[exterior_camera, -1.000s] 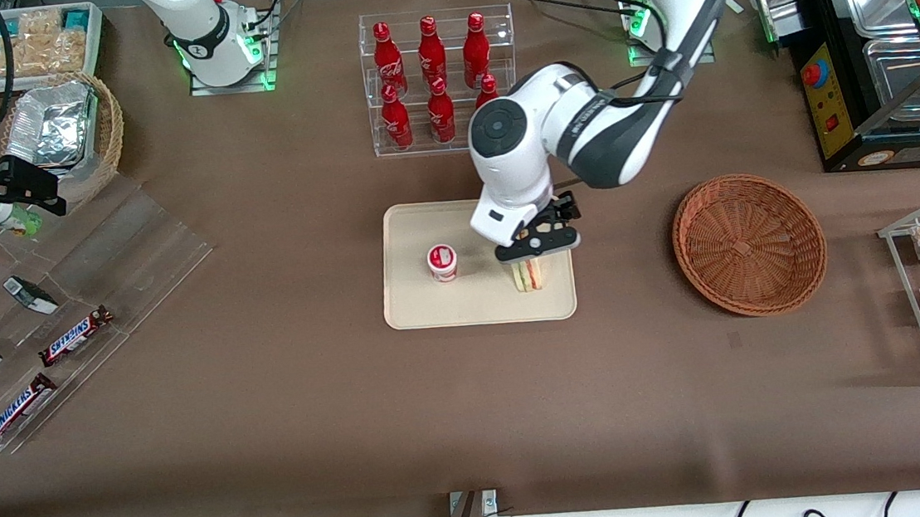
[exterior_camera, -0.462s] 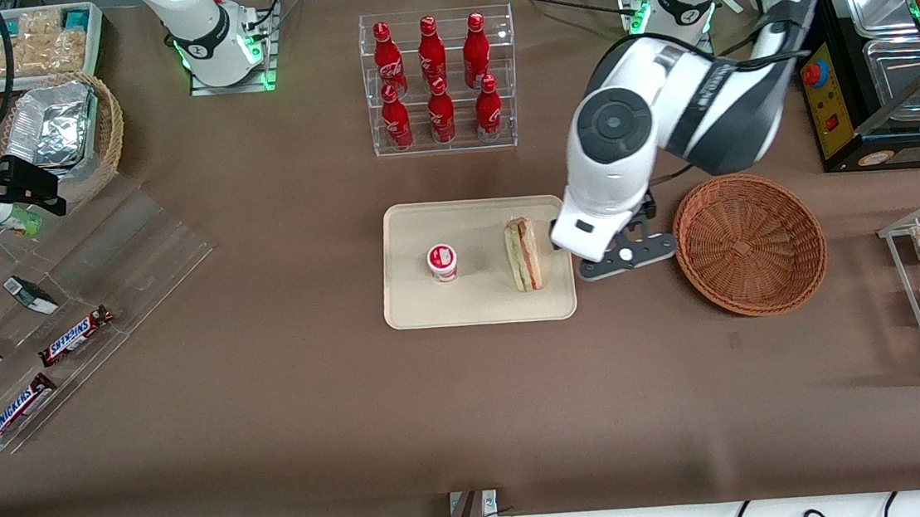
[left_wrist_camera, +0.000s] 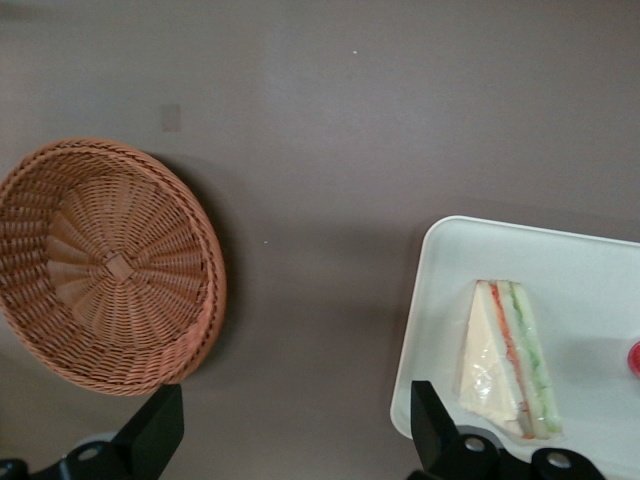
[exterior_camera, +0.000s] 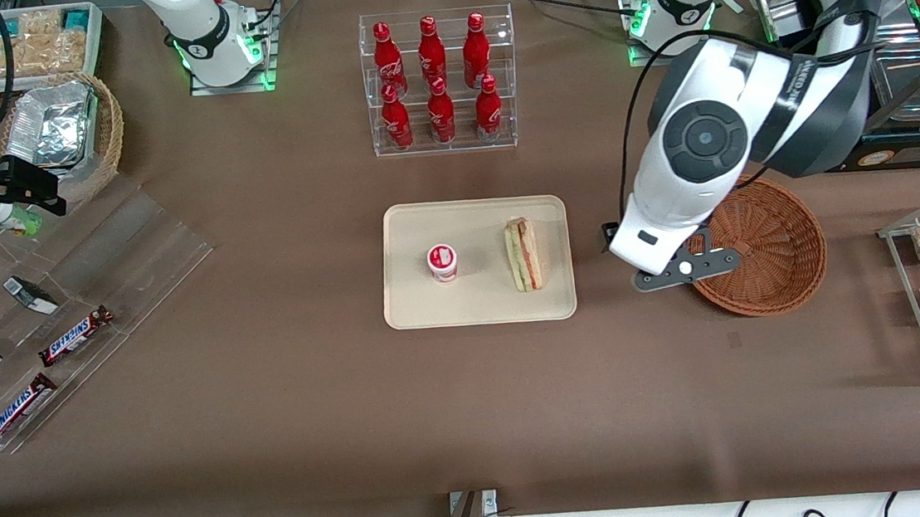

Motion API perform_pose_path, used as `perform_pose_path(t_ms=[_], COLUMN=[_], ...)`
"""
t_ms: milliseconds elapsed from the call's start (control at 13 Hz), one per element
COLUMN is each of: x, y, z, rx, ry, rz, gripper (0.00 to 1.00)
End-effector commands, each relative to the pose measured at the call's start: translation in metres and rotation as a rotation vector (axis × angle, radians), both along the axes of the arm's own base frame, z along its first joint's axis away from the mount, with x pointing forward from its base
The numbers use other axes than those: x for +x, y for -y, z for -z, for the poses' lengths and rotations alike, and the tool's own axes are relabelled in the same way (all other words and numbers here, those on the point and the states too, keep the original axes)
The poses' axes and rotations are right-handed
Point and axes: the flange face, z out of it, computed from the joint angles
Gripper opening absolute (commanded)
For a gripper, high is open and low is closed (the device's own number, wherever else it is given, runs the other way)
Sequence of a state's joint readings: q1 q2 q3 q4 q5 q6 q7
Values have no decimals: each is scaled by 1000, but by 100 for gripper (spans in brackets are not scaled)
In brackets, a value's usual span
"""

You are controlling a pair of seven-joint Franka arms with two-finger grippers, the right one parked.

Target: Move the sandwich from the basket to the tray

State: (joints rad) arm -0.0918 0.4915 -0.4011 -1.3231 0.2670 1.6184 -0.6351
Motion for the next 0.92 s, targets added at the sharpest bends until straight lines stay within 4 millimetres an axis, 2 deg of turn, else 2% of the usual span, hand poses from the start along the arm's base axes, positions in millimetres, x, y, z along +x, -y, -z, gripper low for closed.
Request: perform_pose_path(t_ms=[0, 154, 385, 538, 846], x=[3, 10, 9, 9, 11], y=[-48, -105, -163, -185, -202], z=[-30, -57, -76, -78, -77], rx=[-46, -112, -157, -155, -140], ry=[-34, -25, -43, -48, -47], rz=[50, 81, 159, 197, 179], gripper=[100, 100, 100, 100, 100])
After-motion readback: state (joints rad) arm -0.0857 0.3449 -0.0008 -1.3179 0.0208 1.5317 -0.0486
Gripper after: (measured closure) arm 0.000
